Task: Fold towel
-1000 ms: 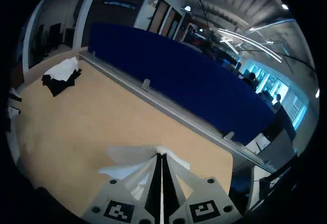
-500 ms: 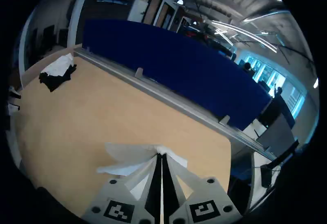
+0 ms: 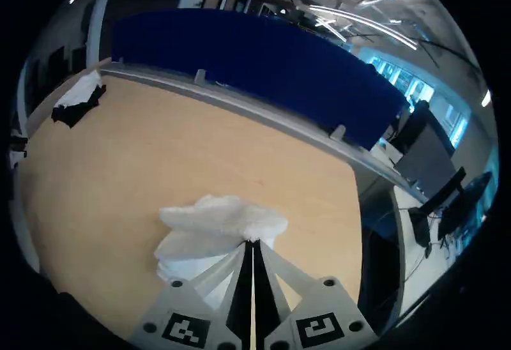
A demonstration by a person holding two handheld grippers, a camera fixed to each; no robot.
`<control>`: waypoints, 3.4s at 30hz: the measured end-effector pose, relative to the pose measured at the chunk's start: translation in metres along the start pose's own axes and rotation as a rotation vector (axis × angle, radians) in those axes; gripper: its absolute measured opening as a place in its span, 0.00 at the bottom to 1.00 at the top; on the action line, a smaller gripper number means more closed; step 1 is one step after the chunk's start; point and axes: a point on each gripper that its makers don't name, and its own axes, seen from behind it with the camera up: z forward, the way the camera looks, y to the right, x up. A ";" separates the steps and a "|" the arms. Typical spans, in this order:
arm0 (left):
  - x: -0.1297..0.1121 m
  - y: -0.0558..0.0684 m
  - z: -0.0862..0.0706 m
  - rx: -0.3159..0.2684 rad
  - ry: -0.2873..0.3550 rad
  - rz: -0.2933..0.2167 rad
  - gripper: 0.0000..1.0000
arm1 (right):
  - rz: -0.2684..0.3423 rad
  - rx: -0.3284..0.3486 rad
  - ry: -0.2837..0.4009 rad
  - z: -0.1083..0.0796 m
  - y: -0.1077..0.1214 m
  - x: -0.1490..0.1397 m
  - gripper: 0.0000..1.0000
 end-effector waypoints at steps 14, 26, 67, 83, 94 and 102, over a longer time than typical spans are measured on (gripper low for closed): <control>0.000 0.004 -0.003 -0.002 -0.001 0.017 0.98 | 0.092 -0.034 -0.128 0.016 0.002 -0.083 0.05; -0.002 0.002 -0.005 0.005 -0.003 0.019 0.98 | 0.153 -0.060 -0.214 0.035 -0.005 -0.125 0.05; 0.003 0.002 -0.006 -0.007 0.007 0.024 0.98 | 0.232 -0.072 -0.153 0.020 -0.011 -0.117 0.76; 0.000 -0.006 -0.014 0.010 0.010 0.011 0.98 | 0.234 0.013 -0.066 0.040 -0.051 -0.060 0.77; -0.005 -0.015 -0.017 0.025 0.007 0.003 0.98 | 0.216 0.047 -0.083 0.053 -0.074 -0.057 0.77; -0.005 -0.015 -0.015 0.027 0.006 0.006 0.98 | 0.191 0.067 -0.132 0.059 -0.085 -0.083 0.77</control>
